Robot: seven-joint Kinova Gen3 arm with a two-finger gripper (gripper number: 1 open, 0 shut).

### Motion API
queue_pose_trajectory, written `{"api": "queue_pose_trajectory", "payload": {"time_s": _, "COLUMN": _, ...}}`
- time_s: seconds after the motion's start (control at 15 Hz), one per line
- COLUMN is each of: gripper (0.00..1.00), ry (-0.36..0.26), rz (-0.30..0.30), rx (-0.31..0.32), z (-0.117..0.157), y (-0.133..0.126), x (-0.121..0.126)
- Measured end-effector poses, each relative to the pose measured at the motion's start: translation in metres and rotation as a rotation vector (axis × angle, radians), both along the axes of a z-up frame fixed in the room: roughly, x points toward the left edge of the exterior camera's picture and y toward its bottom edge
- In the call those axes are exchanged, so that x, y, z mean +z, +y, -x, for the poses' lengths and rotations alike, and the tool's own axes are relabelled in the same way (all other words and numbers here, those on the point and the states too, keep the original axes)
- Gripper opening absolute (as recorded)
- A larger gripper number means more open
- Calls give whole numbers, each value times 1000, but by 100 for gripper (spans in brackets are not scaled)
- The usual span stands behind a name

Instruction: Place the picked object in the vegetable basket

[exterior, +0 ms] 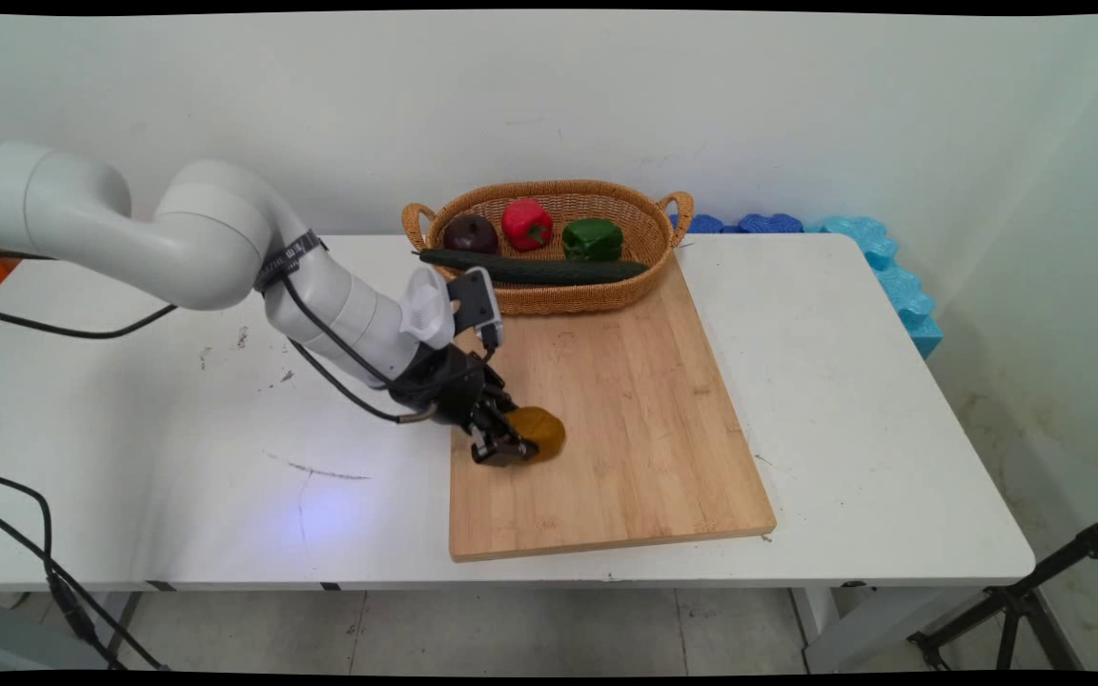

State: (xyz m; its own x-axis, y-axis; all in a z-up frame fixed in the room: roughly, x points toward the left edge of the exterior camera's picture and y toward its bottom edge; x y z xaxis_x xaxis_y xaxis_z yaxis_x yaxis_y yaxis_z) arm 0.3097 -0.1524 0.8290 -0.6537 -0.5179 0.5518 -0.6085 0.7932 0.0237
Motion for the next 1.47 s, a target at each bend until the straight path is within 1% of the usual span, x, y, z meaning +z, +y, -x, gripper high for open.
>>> {"api": "queue_pose_trajectory", "payload": {"time_s": 0.33, "gripper": 0, "ry": 4, "rz": 46, "rx": 8, "z": -4, "y": -17, "x": 27}}
{"api": "queue_pose_trajectory", "payload": {"time_s": 0.53, "gripper": 0, "ry": 4, "rz": 75, "rx": 14, "z": -10, "y": -33, "x": 46}}
{"api": "queue_pose_trajectory", "payload": {"time_s": 0.73, "gripper": 0, "ry": -2, "rz": 107, "rx": 20, "z": -19, "y": -54, "x": 63}}
{"api": "queue_pose_trajectory", "payload": {"time_s": 0.93, "gripper": 0, "ry": -16, "rz": 145, "rx": 30, "z": -31, "y": -80, "x": 76}}
{"api": "queue_pose_trajectory", "payload": {"time_s": 1.2, "gripper": 0, "ry": -36, "rz": 193, "rx": 42, "z": -46, "y": -116, "x": 86}}
{"api": "queue_pose_trajectory", "payload": {"time_s": 1.4, "gripper": 0, "ry": -56, "rz": 226, "rx": 47, "z": -56, "y": -144, "x": 87}}
{"api": "queue_pose_trajectory", "payload": {"time_s": 1.47, "gripper": 0, "ry": -59, "rz": 231, "rx": 47, "z": -58, "y": -150, "x": 86}}
